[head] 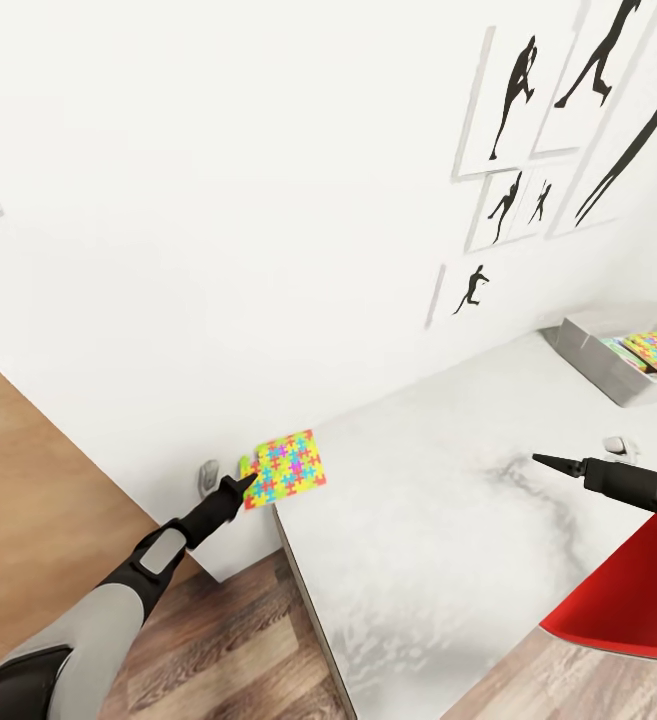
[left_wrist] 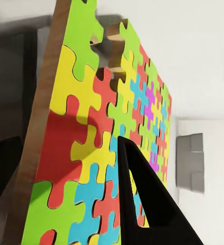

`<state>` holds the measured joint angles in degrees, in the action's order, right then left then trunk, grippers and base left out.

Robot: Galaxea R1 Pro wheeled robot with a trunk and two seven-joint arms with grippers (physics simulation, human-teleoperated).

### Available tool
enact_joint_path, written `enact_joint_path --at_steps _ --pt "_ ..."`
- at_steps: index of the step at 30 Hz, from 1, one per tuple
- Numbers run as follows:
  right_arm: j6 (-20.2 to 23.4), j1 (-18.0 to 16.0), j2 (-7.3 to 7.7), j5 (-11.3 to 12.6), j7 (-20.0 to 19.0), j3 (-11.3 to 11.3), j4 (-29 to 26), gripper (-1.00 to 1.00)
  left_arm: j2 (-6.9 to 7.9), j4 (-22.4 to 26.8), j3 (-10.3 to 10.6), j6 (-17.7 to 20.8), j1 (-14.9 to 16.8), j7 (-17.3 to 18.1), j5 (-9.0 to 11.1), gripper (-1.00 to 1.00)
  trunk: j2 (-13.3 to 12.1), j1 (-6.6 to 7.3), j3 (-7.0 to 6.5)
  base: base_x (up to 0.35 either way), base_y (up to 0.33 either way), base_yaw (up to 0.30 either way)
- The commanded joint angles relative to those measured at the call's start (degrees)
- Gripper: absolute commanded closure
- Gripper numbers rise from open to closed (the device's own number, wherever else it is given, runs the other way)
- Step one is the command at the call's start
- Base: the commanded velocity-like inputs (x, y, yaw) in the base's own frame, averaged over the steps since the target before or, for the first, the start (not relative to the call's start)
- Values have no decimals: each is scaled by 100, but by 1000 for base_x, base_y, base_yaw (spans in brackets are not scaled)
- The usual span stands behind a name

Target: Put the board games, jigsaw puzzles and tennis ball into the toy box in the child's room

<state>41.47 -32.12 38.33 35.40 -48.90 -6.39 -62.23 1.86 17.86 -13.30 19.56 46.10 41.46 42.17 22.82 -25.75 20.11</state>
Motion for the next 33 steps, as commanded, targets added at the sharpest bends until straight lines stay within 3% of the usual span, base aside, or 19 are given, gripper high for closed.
enact_joint_path --at_steps 1,6,9,13,17,20,21,26,27,30,33 --pt "34 -5 1 20 -6 -3 1 -100 0 -3 -12 50 4 12 35 100 10 -3 10 0 0 0" --pt "30 -5 0 20 -6 4 1 -100 -11 94 -4 64 -1 363 20 100 10 -3 10 0 0 0" --pt "29 -5 0 20 -6 9 -3 -100 -18 332 0 104 -33 743 7 100 10 -3 10 0 0 0" --pt "28 -1 0 20 -6 12 -17 -100 -36 711 33 172 -149 982 -1 100 10 -3 10 0 0 0" --pt "28 1 -1 20 -6 13 -26 -100 -77 1064 122 253 -285 1062 -3 100 10 -3 10 0 0 0" --pt "28 7 -4 18 -6 18 -36 -100 -206 1743 334 454 -522 1073 -5 100 10 -3 10 0 0 0" --pt "28 7 -4 18 -6 18 -36 -100 -206 1743 334 454 -522 1073 -5 100 10 -3 10 0 0 0" --pt "25 50 -97 14 -2 27 -149 -100 -550 3057 768 841 -949 473 13 100 10 -3 10 0 0 0" --pt "25 50 -97 14 -2 27 -149 -100 -550 3057 768 841 -949 473 13 100 10 -3 10 0 0 0" --pt "22 112 -185 7 5 26 -246 -100 -686 3783 1113 964 -1218 -68 70 100 10 -3 10 0 0 0" --pt "24 157 -237 -5 8 27 -349 -100 -755 4386 1466 1029 -1462 -534 263 100 10 -3 10 0 0 0"
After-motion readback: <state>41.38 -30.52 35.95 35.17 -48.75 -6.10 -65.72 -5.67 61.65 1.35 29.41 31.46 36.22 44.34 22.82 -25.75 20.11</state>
